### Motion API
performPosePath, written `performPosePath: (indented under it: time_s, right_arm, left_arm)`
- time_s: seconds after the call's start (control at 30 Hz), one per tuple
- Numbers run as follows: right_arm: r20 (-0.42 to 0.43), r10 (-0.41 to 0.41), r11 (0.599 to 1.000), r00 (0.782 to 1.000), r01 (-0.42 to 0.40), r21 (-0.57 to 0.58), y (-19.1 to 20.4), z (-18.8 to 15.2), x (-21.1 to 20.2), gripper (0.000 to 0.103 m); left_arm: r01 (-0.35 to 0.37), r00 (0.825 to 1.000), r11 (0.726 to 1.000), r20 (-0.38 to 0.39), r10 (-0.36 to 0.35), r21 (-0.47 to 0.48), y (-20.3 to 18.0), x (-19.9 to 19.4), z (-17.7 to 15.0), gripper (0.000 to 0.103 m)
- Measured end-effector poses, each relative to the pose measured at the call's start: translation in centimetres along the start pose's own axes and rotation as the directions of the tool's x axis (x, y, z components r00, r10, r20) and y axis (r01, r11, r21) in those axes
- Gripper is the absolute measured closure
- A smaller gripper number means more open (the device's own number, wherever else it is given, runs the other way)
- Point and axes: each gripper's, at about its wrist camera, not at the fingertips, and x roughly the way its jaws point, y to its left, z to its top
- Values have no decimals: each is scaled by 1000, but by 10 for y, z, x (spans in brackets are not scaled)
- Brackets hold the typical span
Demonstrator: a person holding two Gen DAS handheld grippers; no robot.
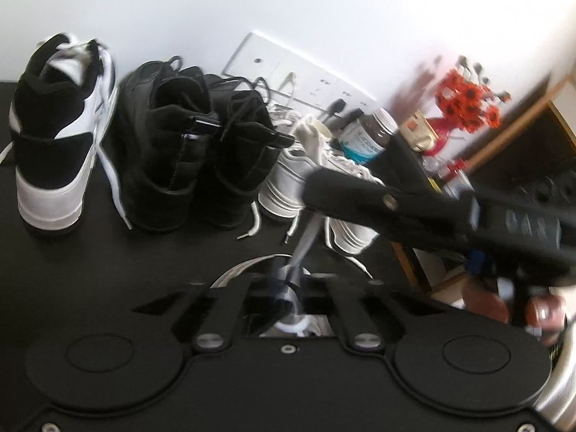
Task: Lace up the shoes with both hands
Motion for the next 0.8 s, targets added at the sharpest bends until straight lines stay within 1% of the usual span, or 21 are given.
performPosePath:
  time_s: [0.07, 0.13, 0.17, 0.2, 0.27, 0.37, 0.4, 0.47, 0.57, 0.6, 0.63, 0.67, 0.7, 0.8]
  right_arm:
    - [23, -33, 999, 999, 33, -26, -1, -2, -9, 97]
    - [56, -56, 998, 997, 58, -29, -6, -2, -21, 88]
    - [64, -69, 996, 996, 72, -44, -8, -3, -26, 74]
    - [68, -83, 994, 994, 87, -66, -9, -3, -30, 69]
    - [63, -110, 986, 992, 117, -119, -11, -6, -37, 69]
    - [8, -140, 961, 990, 138, -241, -5, -16, -33, 69]
    - [-12, -139, 952, 990, 130, -278, -1, -21, -29, 69]
    - [-38, -117, 943, 992, 99, -317, 6, -29, -20, 69]
    - [-54, -92, 939, 994, 69, -337, 12, -33, -8, 69]
    - [-54, -88, 938, 995, 65, -341, 14, -33, -4, 71]
    - [-53, -82, 937, 995, 59, -344, 15, -31, -1, 75]
    - [-54, -74, 937, 996, 51, -345, 15, -29, 1, 95]
    - [-54, -66, 937, 996, 43, -346, 15, -27, 3, 99]
    - [-43, -49, 944, 998, 32, -328, 15, -21, 2, 99]
  left_arm:
    - [0, 1000, 1000, 7, 0, -22, 2, -2, 1, 102]
    - [2, 1000, 999, 14, -2, -41, 4, -5, 3, 102]
    - [8, 1000, 999, 24, -6, -51, 4, -7, 4, 102]
    - [16, 999, 998, 37, -13, -61, 5, -10, 6, 102]
    - [30, 998, 997, 61, -26, -68, 2, -16, 12, 102]
    - [45, 995, 998, 89, -41, -49, -6, -22, 19, 102]
    - [50, 995, 998, 93, -46, -40, -10, -24, 21, 102]
    - [55, 994, 998, 98, -52, -27, -15, -26, 22, 102]
    - [59, 993, 998, 100, -57, -13, -22, -27, 21, 102]
    - [60, 993, 998, 100, -58, -11, -23, -28, 20, 102]
    - [60, 993, 998, 102, -58, -11, -23, -29, 19, 102]
    - [59, 993, 998, 105, -58, -12, -24, -30, 19, 102]
    - [57, 992, 998, 111, -55, -11, -23, -32, 18, 102]
    - [46, 990, 999, 133, -45, -7, -19, -40, 17, 99]
